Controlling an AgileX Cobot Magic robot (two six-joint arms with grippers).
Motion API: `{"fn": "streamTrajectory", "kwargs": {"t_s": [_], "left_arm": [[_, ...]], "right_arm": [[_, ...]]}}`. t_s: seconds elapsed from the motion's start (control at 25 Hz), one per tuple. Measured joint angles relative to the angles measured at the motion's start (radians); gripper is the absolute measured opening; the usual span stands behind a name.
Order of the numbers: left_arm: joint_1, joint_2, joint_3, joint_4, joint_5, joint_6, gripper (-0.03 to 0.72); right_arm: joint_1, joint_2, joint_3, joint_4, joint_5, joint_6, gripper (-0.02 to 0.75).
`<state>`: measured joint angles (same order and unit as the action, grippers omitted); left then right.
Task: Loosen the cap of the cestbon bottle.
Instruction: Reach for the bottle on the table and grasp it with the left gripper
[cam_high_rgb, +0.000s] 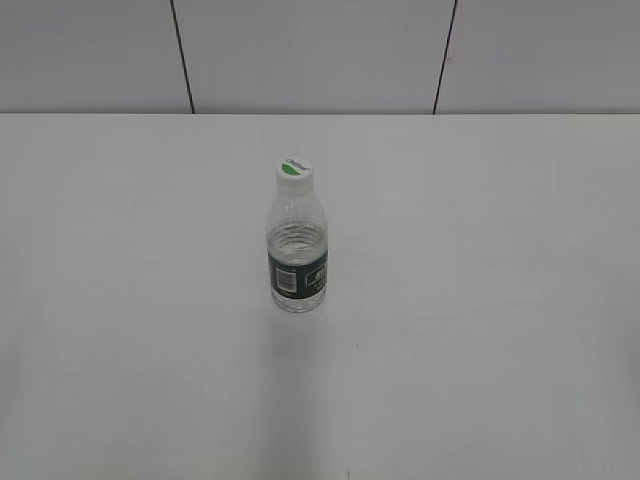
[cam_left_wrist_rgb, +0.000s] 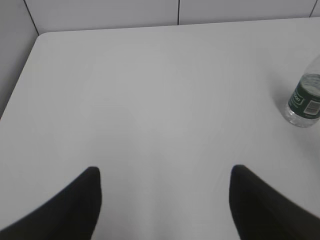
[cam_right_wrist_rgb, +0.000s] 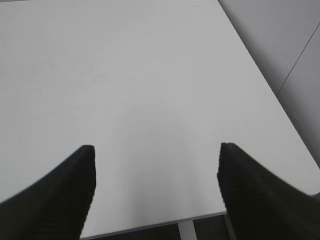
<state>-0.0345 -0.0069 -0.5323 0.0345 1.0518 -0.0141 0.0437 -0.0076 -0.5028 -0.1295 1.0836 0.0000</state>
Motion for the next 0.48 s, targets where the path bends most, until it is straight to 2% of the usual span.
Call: {"fn": "streamTrajectory", "kwargs": {"t_s": [0.48], "left_arm": [[0.0,0.0,0.0,0.0,0.0,0.0,0.479]], "right_arm": [[0.0,0.0,0.0,0.0,0.0,0.0,0.584]]}}
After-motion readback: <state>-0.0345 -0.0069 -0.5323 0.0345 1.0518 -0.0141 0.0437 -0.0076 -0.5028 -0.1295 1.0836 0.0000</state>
